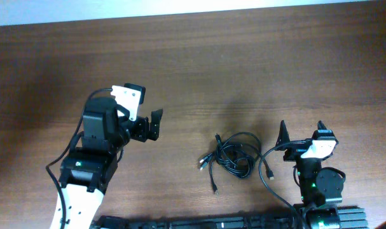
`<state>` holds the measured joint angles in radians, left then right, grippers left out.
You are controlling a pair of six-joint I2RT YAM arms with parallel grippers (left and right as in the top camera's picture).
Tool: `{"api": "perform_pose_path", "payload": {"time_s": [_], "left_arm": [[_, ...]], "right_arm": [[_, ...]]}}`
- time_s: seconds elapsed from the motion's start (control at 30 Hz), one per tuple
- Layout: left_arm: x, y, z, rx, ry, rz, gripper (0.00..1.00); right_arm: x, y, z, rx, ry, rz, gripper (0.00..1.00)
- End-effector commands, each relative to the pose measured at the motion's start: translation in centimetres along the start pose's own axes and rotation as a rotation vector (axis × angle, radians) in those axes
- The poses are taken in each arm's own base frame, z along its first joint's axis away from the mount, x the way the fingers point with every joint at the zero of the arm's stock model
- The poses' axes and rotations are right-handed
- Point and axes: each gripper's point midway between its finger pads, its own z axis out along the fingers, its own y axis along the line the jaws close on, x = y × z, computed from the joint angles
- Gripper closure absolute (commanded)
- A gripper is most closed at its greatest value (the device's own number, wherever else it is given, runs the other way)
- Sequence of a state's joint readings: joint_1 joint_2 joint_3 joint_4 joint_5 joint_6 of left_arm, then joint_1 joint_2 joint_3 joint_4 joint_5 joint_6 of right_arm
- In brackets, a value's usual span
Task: Untangle cables
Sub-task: 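Raise the left gripper and move it toward the cable bundle, then lower the right gripper onto the black cable bundle and grasp it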
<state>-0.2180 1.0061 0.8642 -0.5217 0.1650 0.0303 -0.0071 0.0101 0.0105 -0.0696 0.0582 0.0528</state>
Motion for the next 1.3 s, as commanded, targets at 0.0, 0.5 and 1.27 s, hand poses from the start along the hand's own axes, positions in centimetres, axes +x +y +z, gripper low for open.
{"api": "perform_pose_path", "payload": {"time_s": [0.0,0.5,1.27], "left_arm": [[-2.1,-0.4,-0.3,0.016,-0.065,0.031,0.01],[-0.8,0.2,3.5,0.019,0.013,0.122,0.01],[0.1,0.4,4.3,0.02,0.052,0.115,0.01]], "right_arm": [[0.3,-0.1,0.0,0.004,0.007,0.005,0.01],[0.3,-0.1,0.0,0.004,0.009,0.004,0.01],[-3.8,4.3,-1.0,-0.268,-0.094,0.233,0.01]]}}
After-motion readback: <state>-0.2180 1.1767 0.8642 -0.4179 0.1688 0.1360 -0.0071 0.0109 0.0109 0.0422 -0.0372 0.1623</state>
